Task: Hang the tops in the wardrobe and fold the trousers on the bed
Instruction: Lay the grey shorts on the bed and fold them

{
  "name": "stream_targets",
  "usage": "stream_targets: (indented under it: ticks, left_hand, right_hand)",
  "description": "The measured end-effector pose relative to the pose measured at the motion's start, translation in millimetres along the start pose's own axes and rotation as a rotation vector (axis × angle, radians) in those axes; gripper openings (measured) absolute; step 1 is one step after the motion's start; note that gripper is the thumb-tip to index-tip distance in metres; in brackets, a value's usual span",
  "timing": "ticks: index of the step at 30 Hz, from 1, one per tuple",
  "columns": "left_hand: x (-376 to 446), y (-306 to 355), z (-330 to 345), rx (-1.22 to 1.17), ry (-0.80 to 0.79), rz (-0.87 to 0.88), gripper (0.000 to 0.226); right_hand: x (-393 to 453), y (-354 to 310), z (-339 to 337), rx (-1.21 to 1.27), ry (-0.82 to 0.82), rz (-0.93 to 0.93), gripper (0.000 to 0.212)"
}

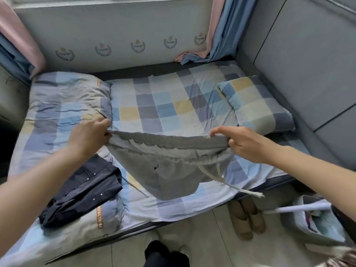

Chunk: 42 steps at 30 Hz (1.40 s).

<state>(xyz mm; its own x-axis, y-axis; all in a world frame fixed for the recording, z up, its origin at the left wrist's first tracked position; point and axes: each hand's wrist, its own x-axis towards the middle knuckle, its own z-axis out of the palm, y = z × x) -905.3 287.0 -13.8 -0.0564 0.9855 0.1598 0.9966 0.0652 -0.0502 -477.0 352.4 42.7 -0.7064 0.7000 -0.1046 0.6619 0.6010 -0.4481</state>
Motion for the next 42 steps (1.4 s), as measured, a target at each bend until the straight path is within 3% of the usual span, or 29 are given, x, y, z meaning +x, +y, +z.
stream_targets:
  ticks: [2,4,6,7,10,12,15,16,18,20,23,25,30,34,37,39,42]
  left_hand:
    - [5.2,25.0,6.2,-0.029,-0.030,-0.010,0.019]
    - [4.0,61.5,16.3,-0.069,-0.021,0.147,0.018]
    - [-5.4,105.1,23.9,-0.356,-0.004,0.296,0.008]
    - [-10.6,126.3,21.4,-0.569,-0.102,0.327,0.008]
    - [-22.5,171.9,11.3,-1.100,-0.599,0.265,0.029]
    - [-25.9,186.4,17.3,-1.202,-0.761,0.271,0.033]
    - [-23.3,186.6,37.6,-0.855,-0.792,0.412,0.030]
    - [-21.7,183.1,45.1,-0.789,-0.764,0.430,0.038]
    - [-12.8,166.2,47.9,-0.780,-0.668,0.425,0.045]
    - [0.6,136.2,44.0,-0.722,-0.530,0.438,0.041]
    - [25.8,86.2,32.0,-0.565,-0.363,0.485,0.037]
    - [38.8,61.6,27.1,-0.496,-0.300,0.560,0.039]
    - [54.4,38.2,28.5,-0.318,-0.235,0.789,0.052]
    - [61.5,38.4,32.5,-0.200,-0.180,0.878,0.033]
    - [67.0,34.6,33.7,-0.117,-0.132,0.863,0.044]
    - [68.3,33.6,35.4,-0.040,-0.127,0.789,0.059]
    - [70.4,42.5,38.5,0.007,-0.055,0.696,0.060]
  right_hand:
    - [8.9,-15.6,2.7,0.300,0.004,0.093,0.055]
    - [18.5,-28.5,5.7,0.592,0.011,0.145,0.056]
    - [30.0,-36.4,7.2,0.761,0.016,0.171,0.054]
    - [35.0,-39.8,7.0,0.803,0.018,0.189,0.052]
    - [47.0,-48.3,1.5,0.890,0.036,0.254,0.045]
    - [52.6,-49.7,-3.9,0.930,0.048,0.290,0.043]
    - [60.6,-45.2,-11.7,0.889,0.091,0.335,0.038]
    - [61.1,-40.4,-13.4,0.750,0.137,0.291,0.033]
    - [60.0,-22.9,-16.8,0.231,0.231,0.071,0.026]
    - [50.4,3.0,-15.9,-0.192,0.148,-0.053,0.039]
    - [32.3,37.4,-9.9,-0.553,-0.076,-0.071,0.059]
    - [24.3,45.4,-9.3,-0.552,-0.187,-0.146,0.056]
    - [12.4,10.6,0.2,-0.470,-0.415,-0.460,0.022]
    - [4.5,9.6,17.3,-0.491,-0.658,-0.412,0.016]
    - [8.3,56.8,7.5,-0.579,-0.506,-0.192,0.023]
    - [13.0,99.0,-4.0,-0.718,-0.319,-0.200,0.025]
    - [14.8,139.9,-20.2,-0.822,-0.294,-0.162,0.029]
